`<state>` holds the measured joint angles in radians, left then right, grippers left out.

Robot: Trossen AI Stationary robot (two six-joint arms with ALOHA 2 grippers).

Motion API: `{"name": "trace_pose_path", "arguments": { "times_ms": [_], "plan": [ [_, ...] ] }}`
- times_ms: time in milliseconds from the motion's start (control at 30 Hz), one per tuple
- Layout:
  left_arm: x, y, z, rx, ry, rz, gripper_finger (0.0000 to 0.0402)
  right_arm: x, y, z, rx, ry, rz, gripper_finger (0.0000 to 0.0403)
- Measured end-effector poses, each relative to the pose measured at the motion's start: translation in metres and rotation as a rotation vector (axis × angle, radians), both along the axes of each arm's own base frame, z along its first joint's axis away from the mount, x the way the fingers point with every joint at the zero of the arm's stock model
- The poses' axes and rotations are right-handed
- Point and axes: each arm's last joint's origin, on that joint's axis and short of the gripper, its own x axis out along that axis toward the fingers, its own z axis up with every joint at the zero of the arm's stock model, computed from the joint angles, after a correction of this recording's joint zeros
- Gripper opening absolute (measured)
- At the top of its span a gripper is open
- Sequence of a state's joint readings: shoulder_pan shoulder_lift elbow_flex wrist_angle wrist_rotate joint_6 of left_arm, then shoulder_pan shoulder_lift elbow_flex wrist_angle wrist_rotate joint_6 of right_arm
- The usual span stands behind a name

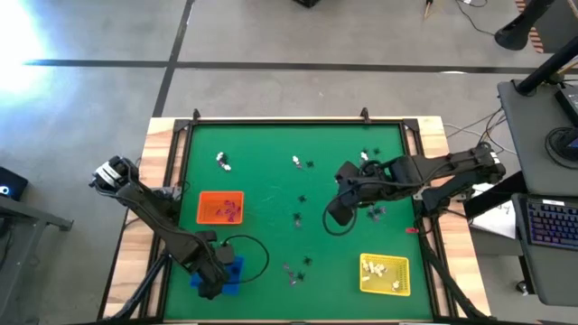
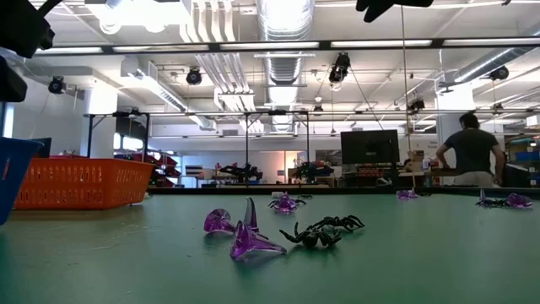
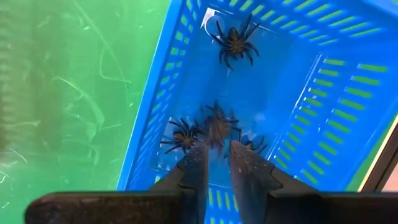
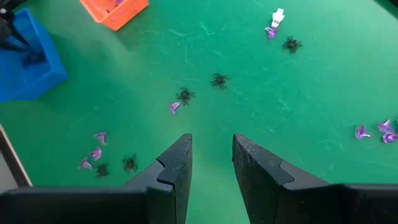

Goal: Sort Halloween decoration
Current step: Put the black spider toy into the blue bin, then put the violet witch hat toy into the orange bin

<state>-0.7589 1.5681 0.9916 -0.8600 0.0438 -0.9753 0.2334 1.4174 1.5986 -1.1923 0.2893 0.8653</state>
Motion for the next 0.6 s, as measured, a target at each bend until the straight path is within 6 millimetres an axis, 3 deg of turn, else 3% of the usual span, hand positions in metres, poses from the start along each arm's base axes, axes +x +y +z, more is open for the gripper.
{"name": "trace_pose_path", "arguments": {
  "times_ms": [300,600],
  "plan": [
    [0.001,0.001,0.003,0.029,-0.012,0.036,0.0089,0.000,0.000,0.000,-0.052,0.004,0.020,0.0107],
    [-0.005,0.017,0.031,0.165,-0.072,0.116,0.0091,-0.001,-0.005,-0.004,-0.116,0.032,0.028,0.0103]
  ]
}}
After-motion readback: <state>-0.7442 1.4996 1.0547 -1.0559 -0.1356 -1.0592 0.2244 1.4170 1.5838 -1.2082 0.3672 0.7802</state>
